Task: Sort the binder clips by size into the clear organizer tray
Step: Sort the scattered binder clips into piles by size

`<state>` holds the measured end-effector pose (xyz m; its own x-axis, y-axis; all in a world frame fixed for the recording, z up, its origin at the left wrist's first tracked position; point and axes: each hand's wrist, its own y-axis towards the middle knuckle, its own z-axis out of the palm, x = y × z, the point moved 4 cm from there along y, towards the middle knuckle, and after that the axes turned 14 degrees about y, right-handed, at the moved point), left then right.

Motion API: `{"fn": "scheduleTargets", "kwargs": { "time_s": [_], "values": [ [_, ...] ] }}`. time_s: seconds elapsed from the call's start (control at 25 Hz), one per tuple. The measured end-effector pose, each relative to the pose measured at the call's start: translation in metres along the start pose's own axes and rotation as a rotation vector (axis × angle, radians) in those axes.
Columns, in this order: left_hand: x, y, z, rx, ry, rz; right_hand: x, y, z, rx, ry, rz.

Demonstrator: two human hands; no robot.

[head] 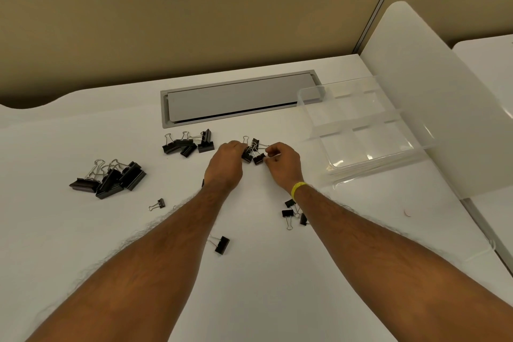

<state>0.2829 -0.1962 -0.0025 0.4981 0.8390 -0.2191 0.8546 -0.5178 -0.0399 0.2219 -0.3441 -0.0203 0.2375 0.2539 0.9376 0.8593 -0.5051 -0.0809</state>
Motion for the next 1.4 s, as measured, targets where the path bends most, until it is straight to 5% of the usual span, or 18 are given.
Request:
{"fn": "scheduleTargets", "kwargs": {
  "time_s": [0.28,0.64,1.0,1.4],
  "values": [
    [0.009,-0.061,-0.009,-0.019,0.023,0.011,0.006,-0.039,-0.021,-0.007,0.026,-0.091],
    [0.008,-0.150,0.007,-0.127,0.076,0.074,0.002,-0.151,-0.002,0.192,-0.154,-0.290],
    [0.001,-0.231,0.029,-0.074,0.178,0.124,-0.026,-0.216,0.003,0.414,-0.420,-0.305],
    [0.033,-0.278,0.020,-0.089,0.166,0.067,0.004,-0.212,0.045,0.428,-0.598,-0.304]
  ]
}}
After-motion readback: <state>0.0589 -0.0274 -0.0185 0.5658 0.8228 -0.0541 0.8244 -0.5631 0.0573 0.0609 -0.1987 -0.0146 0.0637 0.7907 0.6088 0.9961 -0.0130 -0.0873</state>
